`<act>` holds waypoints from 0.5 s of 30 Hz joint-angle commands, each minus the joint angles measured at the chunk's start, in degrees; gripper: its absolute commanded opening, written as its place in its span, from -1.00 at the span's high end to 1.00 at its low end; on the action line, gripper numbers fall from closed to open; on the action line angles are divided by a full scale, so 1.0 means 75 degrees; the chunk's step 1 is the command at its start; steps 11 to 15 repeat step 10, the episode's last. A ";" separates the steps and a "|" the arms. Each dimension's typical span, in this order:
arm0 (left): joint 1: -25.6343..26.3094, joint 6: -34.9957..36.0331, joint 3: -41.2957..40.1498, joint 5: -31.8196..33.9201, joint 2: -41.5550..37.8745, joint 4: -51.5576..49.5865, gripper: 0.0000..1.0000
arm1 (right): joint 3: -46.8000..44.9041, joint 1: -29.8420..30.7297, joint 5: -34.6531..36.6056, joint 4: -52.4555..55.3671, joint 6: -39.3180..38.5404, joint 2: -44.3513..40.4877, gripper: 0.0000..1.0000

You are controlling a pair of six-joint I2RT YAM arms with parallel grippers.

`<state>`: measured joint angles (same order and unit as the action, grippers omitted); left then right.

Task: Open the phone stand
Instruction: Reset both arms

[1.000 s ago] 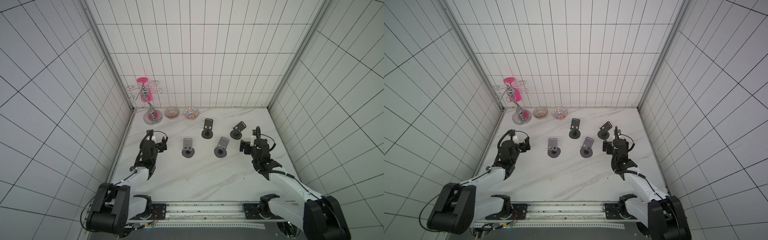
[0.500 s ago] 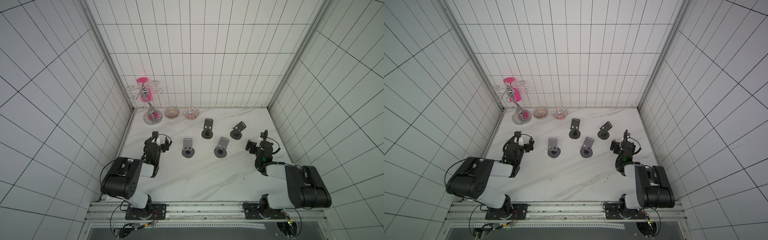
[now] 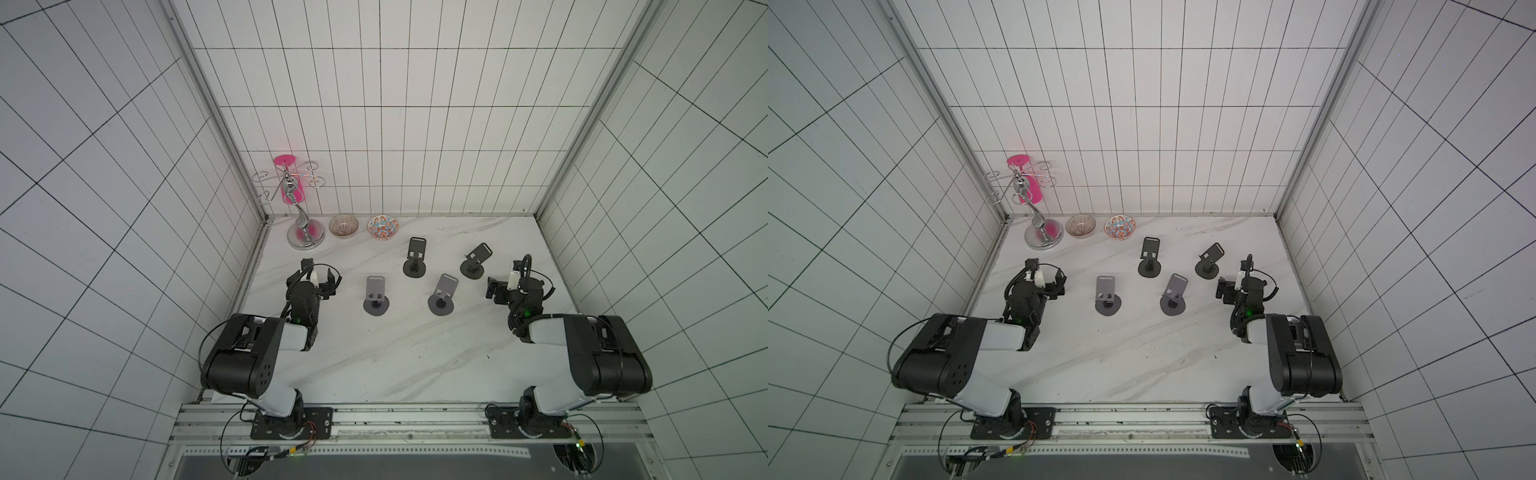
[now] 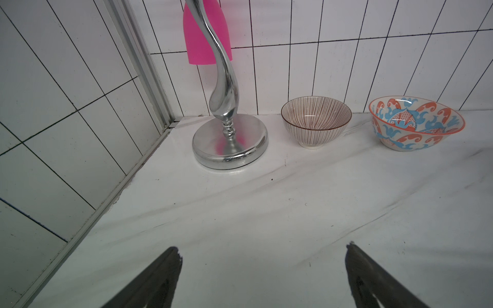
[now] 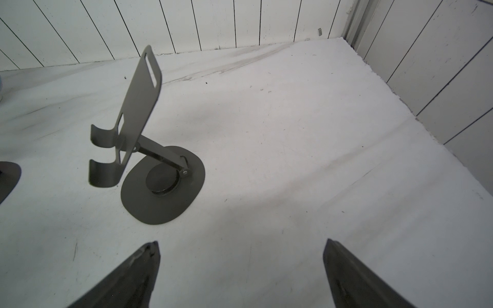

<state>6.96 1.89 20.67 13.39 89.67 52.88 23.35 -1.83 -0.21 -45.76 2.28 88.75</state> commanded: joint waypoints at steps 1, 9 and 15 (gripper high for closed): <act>-0.0002 -0.0005 0.0102 0.0090 -0.0032 0.0111 -0.95 | 0.0196 0.0013 -0.0101 -0.0154 -0.0152 -0.0025 -0.98; -0.0111 -0.0040 0.0107 -0.0174 -0.0051 0.0064 -0.96 | 0.0191 0.0021 -0.0101 -0.0145 -0.0152 -0.0032 -0.98; -0.0116 -0.0045 0.0123 -0.0167 -0.0044 0.0058 -0.95 | 0.0191 0.0012 -0.0101 -0.0154 -0.0152 -0.0033 -0.98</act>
